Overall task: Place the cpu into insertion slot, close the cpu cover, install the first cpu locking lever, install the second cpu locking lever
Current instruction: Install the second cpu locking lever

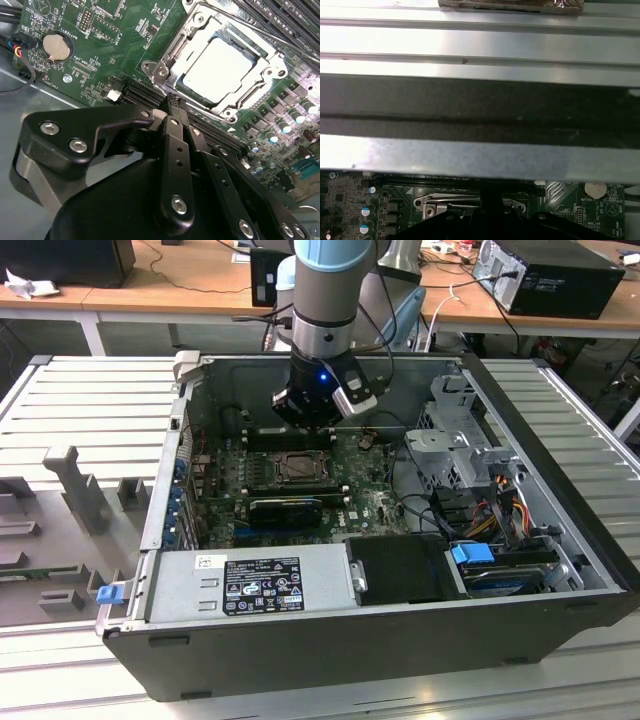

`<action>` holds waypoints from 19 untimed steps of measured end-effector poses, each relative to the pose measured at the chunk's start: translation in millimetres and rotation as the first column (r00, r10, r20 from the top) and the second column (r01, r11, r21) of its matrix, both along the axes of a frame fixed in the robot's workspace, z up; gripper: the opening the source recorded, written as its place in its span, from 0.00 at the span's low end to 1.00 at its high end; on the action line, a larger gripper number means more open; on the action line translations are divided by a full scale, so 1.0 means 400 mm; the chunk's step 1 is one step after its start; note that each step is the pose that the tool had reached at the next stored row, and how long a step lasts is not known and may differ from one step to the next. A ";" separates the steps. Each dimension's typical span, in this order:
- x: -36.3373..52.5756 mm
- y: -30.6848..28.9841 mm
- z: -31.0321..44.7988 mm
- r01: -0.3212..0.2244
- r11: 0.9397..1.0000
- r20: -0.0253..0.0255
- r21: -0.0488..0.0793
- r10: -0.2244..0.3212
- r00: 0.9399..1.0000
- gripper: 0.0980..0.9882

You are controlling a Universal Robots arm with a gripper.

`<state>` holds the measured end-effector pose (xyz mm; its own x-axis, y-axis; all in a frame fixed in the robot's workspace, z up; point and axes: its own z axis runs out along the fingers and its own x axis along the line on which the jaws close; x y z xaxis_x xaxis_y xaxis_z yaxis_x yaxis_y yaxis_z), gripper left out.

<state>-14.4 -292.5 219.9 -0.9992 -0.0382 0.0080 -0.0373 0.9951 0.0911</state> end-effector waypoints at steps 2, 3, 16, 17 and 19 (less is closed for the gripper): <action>0.000 -0.006 0.000 0.000 1.000 0.000 0.000 0.000 1.000 0.01; 0.000 -0.009 0.000 0.000 1.000 0.000 0.000 0.000 1.000 0.01; 0.000 -0.027 0.002 0.000 1.000 0.000 0.000 0.000 1.000 0.01; 0.000 -0.027 0.004 0.000 1.000 0.000 0.000 0.000 1.000 0.01; 0.000 -0.027 0.015 0.000 1.000 0.000 0.000 0.000 1.000 0.01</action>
<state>-14.4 -303.4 225.9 -0.9992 -0.0381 0.0080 -0.0372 0.9952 0.0910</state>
